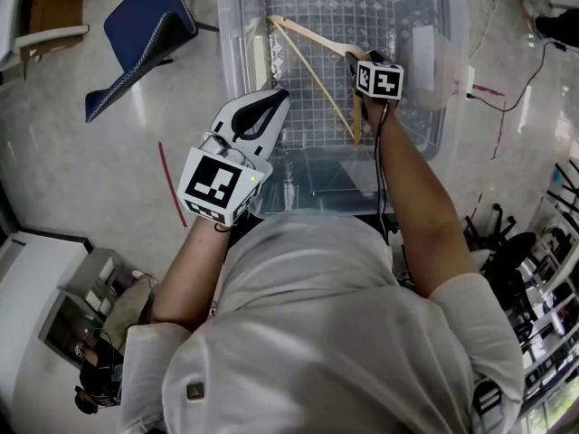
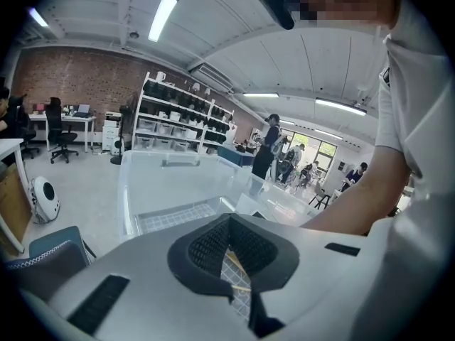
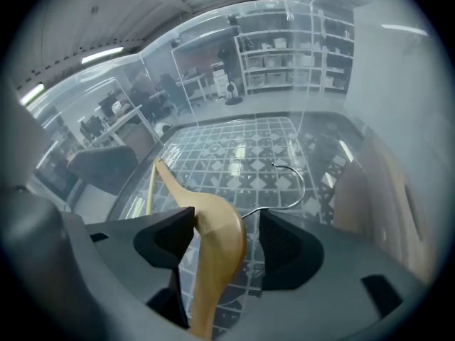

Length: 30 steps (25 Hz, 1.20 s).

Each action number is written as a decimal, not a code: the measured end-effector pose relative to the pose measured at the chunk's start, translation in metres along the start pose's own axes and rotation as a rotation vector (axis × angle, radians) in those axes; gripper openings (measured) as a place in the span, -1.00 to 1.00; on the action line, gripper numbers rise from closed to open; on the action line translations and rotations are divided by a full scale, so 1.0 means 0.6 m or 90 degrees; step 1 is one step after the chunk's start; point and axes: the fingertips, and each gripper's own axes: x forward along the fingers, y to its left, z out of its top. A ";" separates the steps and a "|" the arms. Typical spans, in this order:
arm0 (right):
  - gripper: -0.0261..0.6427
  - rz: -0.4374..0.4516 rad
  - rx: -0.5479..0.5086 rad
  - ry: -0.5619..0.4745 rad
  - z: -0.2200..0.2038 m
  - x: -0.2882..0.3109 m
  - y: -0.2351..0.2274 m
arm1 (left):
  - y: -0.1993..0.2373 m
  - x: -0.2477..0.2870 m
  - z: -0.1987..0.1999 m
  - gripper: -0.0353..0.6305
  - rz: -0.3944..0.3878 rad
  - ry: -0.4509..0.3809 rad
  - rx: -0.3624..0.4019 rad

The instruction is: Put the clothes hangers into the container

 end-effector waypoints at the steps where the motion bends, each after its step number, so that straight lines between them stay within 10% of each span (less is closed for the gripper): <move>1: -0.09 -0.011 -0.004 0.006 -0.001 0.003 -0.004 | 0.000 0.001 0.000 -0.84 0.000 0.000 -0.001; 20: -0.10 -0.033 -0.045 -0.071 0.062 -0.072 0.035 | -0.018 -0.043 0.029 -0.84 -0.015 -0.038 0.027; 30: -0.47 -0.013 -0.114 -0.195 0.111 -0.230 0.158 | -0.042 -0.126 0.057 -0.84 -0.039 -0.080 0.055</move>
